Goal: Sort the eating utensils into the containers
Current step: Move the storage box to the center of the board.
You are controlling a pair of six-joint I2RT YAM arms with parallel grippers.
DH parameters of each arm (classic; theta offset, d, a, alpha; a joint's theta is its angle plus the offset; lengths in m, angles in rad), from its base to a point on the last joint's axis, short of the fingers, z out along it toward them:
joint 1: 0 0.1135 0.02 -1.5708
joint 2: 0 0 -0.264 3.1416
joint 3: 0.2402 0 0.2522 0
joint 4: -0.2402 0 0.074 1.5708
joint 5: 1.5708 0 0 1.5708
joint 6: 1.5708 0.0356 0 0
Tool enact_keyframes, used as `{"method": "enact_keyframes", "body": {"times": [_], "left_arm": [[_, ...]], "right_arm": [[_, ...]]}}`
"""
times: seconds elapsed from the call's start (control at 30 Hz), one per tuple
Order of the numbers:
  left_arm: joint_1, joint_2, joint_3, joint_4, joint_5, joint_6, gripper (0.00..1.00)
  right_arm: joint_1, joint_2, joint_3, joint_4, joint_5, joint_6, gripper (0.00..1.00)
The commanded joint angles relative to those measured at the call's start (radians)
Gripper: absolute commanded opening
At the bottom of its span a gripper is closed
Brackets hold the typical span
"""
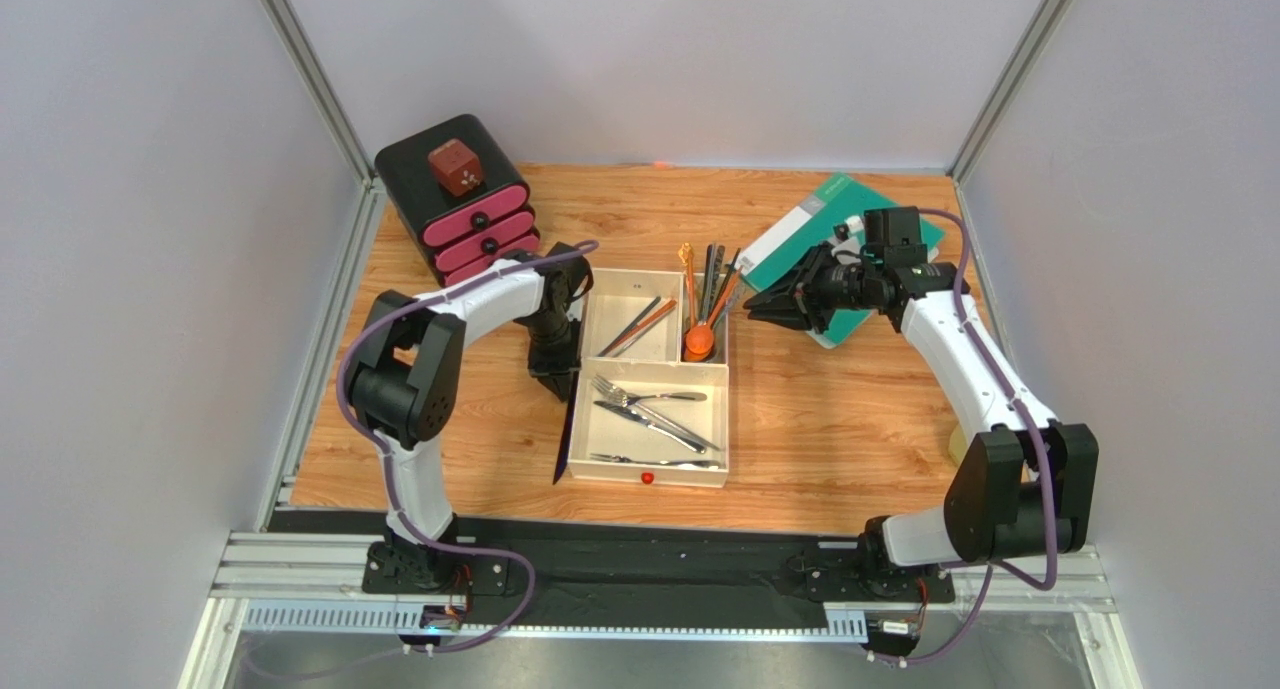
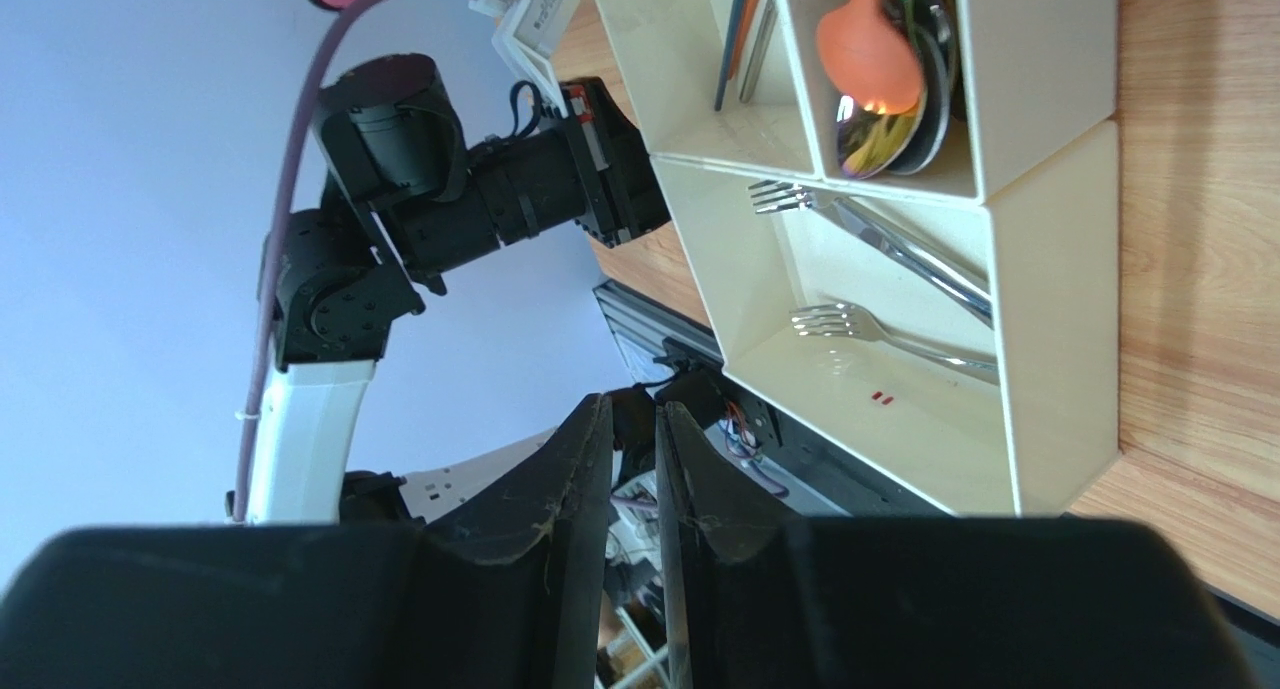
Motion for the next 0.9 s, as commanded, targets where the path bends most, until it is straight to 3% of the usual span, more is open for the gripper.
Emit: {"method": "enact_keyframes", "body": {"times": [0.0, 0.37, 0.57, 0.7, 0.87], "left_arm": [[-0.012, -0.087, 0.04, 0.012, 0.068, 0.007, 0.07], [-0.162, -0.032, 0.094, 0.005, 0.109, -0.015, 0.04], [-0.169, 0.016, 0.154, -0.004, 0.08, -0.007, 0.04], [-0.167, 0.002, 0.174, -0.027, 0.027, -0.019, 0.09], [-0.12, -0.091, 0.077, -0.015, -0.026, -0.047, 0.17]], "right_arm": [[0.065, 0.034, 0.07, -0.025, -0.031, -0.049, 0.22], [0.119, 0.075, 0.107, -0.054, -0.03, -0.07, 0.22], [0.127, 0.065, 0.121, -0.086, -0.037, -0.104, 0.23], [0.185, 0.08, 0.174, -0.111, -0.047, -0.136, 0.27], [0.294, 0.152, 0.269, -0.195, -0.018, -0.205, 0.34]]}}
